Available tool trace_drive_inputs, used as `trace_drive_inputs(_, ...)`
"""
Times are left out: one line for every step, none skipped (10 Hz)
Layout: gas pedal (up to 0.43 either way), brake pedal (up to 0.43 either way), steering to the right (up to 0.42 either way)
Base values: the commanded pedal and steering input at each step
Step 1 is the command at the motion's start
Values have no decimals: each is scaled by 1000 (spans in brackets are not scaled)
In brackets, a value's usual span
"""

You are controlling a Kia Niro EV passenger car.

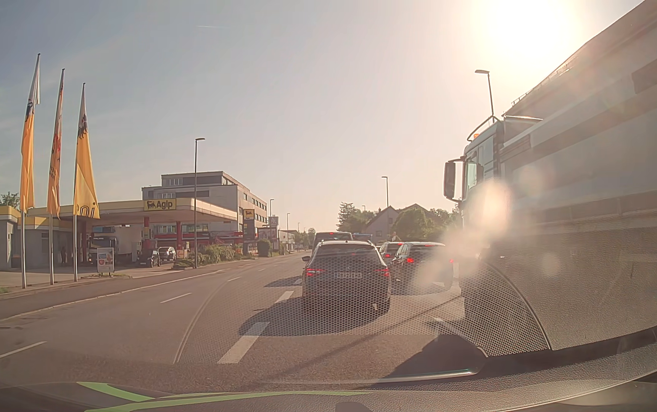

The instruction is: Follow the waypoints while adhering to traffic rules and regulations

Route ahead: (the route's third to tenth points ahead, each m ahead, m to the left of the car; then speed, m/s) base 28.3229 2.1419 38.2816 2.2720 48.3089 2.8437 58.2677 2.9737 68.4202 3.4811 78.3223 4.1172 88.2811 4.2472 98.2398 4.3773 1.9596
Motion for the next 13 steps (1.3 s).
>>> trace_drive_inputs(59, 0, 2)
trace_drive_inputs(59, 0, 2)
trace_drive_inputs(47, 0, 2)
trace_drive_inputs(47, 0, 2)
trace_drive_inputs(39, 0, 2)
trace_drive_inputs(28, 0, 2)
trace_drive_inputs(20, 0, 2)
trace_drive_inputs(8, 0, 2)
trace_drive_inputs(8, 0, 2)
trace_drive_inputs(0, 0, 2)
trace_drive_inputs(0, 0, 2)
trace_drive_inputs(0, 0, 2)
trace_drive_inputs(0, 0, 2)
